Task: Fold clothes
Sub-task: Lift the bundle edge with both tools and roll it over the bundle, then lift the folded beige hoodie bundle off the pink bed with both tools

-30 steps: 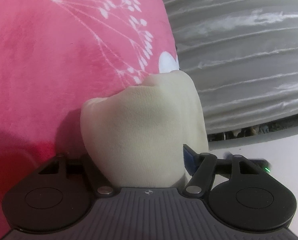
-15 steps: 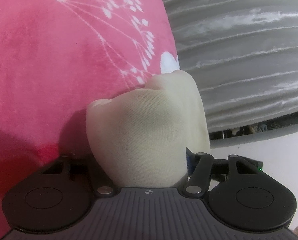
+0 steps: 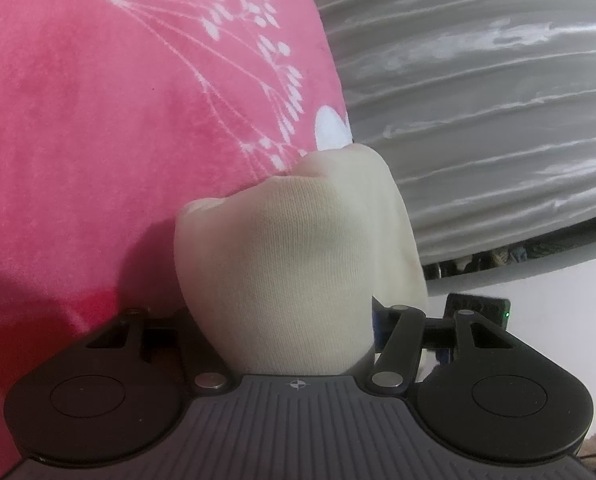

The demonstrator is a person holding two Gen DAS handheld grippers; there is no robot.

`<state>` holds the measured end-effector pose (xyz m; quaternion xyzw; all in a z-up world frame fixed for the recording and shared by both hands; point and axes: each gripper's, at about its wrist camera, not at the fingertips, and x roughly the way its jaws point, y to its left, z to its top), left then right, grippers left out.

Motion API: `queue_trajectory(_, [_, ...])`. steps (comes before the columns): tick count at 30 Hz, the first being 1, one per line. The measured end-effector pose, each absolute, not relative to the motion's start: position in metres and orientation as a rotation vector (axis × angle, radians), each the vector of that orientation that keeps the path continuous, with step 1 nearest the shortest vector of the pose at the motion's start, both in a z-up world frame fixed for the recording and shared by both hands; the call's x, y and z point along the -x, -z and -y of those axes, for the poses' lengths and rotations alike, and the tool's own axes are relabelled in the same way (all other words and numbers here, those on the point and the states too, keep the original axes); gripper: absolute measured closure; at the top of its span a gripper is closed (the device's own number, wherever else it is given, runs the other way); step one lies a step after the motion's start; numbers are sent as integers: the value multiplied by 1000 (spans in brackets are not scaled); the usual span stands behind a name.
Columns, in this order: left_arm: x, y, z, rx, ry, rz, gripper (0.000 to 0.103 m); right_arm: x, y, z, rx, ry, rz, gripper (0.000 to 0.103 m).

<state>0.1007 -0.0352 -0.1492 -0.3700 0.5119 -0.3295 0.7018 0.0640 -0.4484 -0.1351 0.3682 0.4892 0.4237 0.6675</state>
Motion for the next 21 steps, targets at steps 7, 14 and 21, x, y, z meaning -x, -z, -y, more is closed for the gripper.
queue_trajectory(7, [-100, 148, 37, 830, 722, -1122, 48, -95, 149, 428, -858, -968, -1107, 18])
queue_trajectory(14, [-95, 115, 28, 778, 700, -1117, 56, -71, 132, 421, -948, -937, -1040, 32])
queue_trajectory(21, [-100, 80, -34, 829, 639, -1112, 56, -52, 132, 365, -1181, -939, -994, 32])
